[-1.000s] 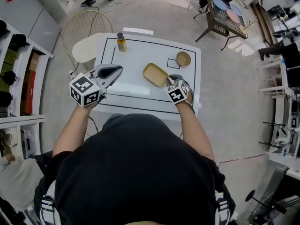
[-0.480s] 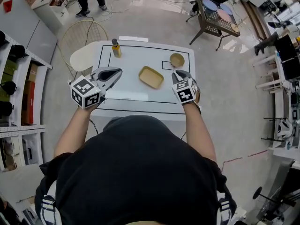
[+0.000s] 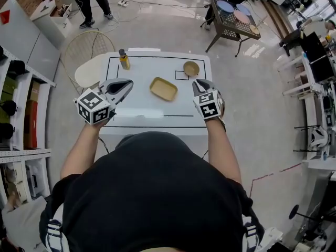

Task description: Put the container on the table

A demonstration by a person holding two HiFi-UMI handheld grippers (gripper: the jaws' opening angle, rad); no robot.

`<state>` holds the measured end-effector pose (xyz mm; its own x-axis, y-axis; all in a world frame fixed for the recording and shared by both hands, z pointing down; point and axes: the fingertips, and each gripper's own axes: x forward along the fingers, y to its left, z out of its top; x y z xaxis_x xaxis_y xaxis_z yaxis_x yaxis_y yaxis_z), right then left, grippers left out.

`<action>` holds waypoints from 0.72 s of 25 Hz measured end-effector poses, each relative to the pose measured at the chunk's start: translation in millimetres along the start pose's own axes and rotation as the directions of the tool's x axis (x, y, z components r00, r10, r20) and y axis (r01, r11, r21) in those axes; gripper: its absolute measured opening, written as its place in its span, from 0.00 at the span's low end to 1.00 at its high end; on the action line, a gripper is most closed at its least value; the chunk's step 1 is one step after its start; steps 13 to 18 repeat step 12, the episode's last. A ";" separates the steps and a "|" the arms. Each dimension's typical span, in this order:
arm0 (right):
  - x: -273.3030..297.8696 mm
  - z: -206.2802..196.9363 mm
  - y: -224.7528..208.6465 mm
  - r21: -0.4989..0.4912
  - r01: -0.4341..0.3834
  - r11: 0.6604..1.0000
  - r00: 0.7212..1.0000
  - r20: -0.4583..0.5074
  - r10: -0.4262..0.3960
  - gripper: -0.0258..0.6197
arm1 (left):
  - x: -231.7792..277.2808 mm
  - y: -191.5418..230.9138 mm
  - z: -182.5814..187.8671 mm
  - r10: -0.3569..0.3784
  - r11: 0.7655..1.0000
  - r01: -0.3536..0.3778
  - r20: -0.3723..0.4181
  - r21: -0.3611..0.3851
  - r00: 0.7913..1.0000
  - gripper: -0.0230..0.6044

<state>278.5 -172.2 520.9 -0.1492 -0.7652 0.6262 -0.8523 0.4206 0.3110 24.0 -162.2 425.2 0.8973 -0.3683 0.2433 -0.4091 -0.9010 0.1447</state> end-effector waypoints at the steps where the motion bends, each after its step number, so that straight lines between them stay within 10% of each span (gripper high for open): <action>1: -3.8 -0.1 -3.4 0.008 0.006 1.000 1.000 0.004 -0.006 0.12 | 0.4 -0.7 0.9 -0.001 1.000 0.001 0.000 0.001 1.000 0.05; 18: -30.8 -3.4 -26.9 0.085 0.050 0.995 0.997 0.046 -0.054 0.11 | 5.5 -2.7 10.8 0.001 1.000 -0.002 0.017 0.007 1.000 0.05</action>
